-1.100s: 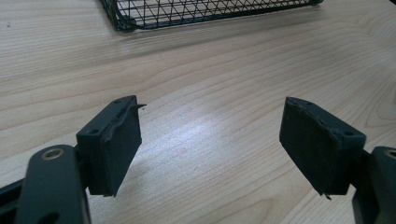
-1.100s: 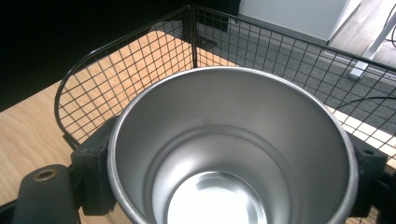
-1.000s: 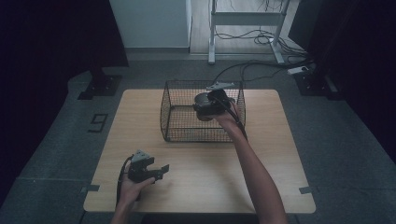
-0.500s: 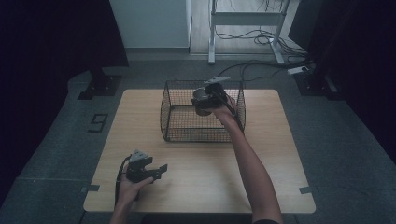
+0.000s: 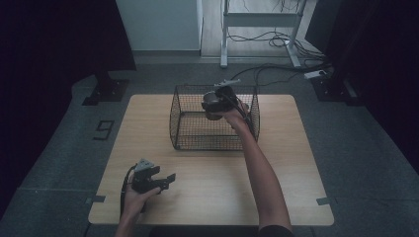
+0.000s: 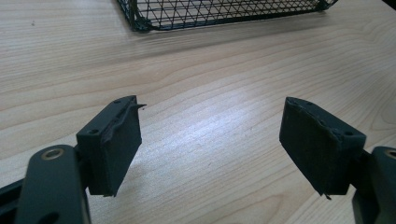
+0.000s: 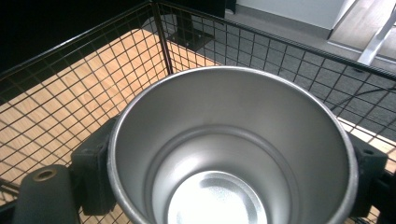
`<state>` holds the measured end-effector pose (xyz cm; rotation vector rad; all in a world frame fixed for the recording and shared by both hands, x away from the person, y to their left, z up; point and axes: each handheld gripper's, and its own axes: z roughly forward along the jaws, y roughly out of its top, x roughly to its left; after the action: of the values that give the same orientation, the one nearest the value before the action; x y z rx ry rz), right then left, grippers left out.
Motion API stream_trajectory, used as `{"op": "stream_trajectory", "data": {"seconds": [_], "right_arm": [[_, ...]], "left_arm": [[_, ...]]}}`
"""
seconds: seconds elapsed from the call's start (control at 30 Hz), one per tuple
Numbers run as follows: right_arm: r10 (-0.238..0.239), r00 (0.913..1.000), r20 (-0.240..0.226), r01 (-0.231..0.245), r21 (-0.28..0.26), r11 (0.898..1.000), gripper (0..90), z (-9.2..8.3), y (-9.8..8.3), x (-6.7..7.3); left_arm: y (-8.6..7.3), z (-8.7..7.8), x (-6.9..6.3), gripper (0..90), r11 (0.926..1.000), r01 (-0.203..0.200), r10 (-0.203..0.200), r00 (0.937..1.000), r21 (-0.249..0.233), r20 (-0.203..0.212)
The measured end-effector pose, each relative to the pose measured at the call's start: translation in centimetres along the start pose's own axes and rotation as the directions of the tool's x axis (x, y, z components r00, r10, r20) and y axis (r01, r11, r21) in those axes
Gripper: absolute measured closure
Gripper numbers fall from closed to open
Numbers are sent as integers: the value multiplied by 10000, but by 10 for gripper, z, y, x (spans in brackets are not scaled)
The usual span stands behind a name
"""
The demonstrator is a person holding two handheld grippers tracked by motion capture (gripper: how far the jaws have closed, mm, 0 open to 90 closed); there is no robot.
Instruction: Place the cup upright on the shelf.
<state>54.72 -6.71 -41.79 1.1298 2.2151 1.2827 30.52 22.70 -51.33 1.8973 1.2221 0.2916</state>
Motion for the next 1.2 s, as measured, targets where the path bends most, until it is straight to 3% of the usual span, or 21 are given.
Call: {"op": "stream_trajectory", "data": {"seconds": [0.43, 0.87, 1.2], "right_arm": [[186, 9995, 256, -198, 477, 9987, 152, 26, -13, -9], [175, 9997, 196, -189, 718, 9972, 152, 40, -21, -15], [373, 9990, 245, -402, 1292, 9908, 151, 52, -30, -20]], "left_arm": [[0, 0, 1, 208, 10000, -8, 8, 10000, 30, -42], [-1, -1, 3, 208, 10000, 37, -37, 9999, 64, -104], [-2, 0, 4, 208, 10000, 45, -44, 9999, 76, -132]]}}
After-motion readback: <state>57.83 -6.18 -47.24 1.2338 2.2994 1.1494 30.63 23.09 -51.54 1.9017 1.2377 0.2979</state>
